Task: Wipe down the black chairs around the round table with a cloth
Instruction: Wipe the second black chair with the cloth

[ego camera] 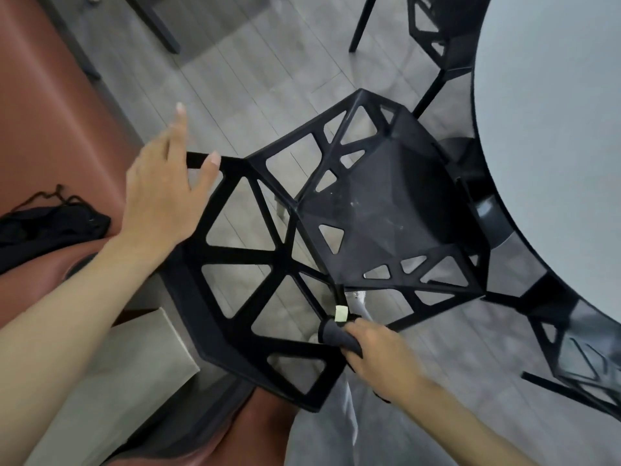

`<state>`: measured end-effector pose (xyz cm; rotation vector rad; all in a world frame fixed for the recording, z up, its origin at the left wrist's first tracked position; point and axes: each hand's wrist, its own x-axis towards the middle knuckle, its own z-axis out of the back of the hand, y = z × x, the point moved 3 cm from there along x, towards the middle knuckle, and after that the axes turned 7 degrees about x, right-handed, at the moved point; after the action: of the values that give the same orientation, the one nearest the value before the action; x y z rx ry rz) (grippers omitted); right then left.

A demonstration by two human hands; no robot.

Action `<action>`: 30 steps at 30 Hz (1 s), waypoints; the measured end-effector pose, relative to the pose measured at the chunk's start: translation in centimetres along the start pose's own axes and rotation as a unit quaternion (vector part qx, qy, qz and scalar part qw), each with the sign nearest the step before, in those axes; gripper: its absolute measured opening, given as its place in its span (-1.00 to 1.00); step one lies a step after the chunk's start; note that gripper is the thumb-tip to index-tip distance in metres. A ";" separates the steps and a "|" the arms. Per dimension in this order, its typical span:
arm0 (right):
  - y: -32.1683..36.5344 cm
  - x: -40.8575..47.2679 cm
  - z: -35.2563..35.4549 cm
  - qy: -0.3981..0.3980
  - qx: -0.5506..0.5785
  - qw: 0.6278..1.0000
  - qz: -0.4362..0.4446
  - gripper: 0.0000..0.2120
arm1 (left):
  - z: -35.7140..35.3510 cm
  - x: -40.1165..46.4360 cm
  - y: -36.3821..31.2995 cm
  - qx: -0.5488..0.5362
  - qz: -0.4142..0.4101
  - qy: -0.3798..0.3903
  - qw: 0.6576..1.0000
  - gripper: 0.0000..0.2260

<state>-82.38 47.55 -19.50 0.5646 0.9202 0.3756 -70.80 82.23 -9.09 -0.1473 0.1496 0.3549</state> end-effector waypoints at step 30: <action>-5.3 10.5 -0.7 0.036 -0.026 0.999 -0.028 -0.86 | -1.2 -13.9 -5.5 -0.104 -0.080 -0.107 0.986 -0.50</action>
<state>-76.76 49.07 -29.73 0.4787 0.9911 0.3707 -81.87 72.32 -7.27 -0.3244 -0.1122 0.2236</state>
